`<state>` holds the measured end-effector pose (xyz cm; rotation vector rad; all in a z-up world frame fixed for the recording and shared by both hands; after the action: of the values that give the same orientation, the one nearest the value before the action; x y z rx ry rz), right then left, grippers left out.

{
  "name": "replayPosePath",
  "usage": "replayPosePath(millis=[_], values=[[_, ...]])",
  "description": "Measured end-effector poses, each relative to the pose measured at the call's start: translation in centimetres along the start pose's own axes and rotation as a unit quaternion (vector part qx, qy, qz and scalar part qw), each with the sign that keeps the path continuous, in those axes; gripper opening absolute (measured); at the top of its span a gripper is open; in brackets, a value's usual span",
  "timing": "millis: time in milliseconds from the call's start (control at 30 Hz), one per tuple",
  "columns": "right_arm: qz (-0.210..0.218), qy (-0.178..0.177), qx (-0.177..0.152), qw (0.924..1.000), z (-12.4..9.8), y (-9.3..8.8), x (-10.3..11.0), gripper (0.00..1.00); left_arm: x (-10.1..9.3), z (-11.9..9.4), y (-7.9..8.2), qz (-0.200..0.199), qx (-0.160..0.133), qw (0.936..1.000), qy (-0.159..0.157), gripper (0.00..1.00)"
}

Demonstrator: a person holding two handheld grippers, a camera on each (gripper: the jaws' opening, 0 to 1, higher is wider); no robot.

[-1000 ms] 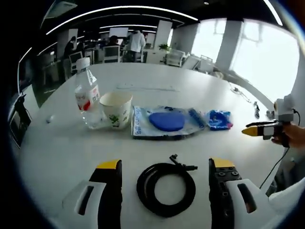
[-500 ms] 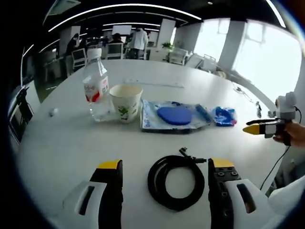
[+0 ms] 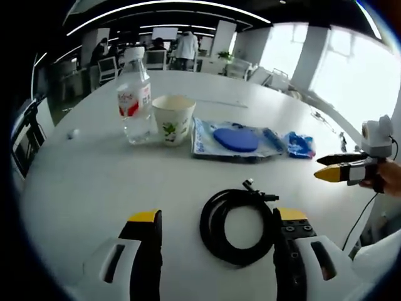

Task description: Arrange the tabletop items into an orderly group along one side of the table until the central work area is clear of visible clutter.

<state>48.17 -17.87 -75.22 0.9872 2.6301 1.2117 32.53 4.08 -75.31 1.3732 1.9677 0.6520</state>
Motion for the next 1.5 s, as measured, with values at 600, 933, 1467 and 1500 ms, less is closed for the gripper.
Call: replayPosePath(millis=[600,933,1467,1500], values=[[-0.037,0.059,0.013,0.9975,2.6,0.6,4.2,0.58,0.1,0.1,-1.9,-0.014,0.018,0.9997,0.011,0.64],[-0.056,0.093,0.020,0.9939,4.4,1.2,6.9,0.55,0.2,0.5,-2.8,-0.024,0.029,0.9991,0.020,0.62],[-0.086,0.137,0.046,0.9858,7.2,1.1,10.4,0.46,0.1,1.4,-3.0,-0.038,0.032,0.9983,0.032,0.48],[-0.088,0.138,0.046,0.9854,7.3,1.1,10.5,0.46,0.2,1.4,-3.0,-0.032,0.031,0.9984,0.035,0.46]])
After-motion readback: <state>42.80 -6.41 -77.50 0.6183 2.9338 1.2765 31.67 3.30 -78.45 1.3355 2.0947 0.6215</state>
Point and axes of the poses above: the point that each gripper's makers call its tool centre point, and the gripper's own axes: z roughly forward along the fingers, x roughly to its left, y roughly out of its top, the point moved 6 cm from there along -z, roughly backward along the fingers, and after that the axes turned 1 degree about x, right-handed, at the moved point
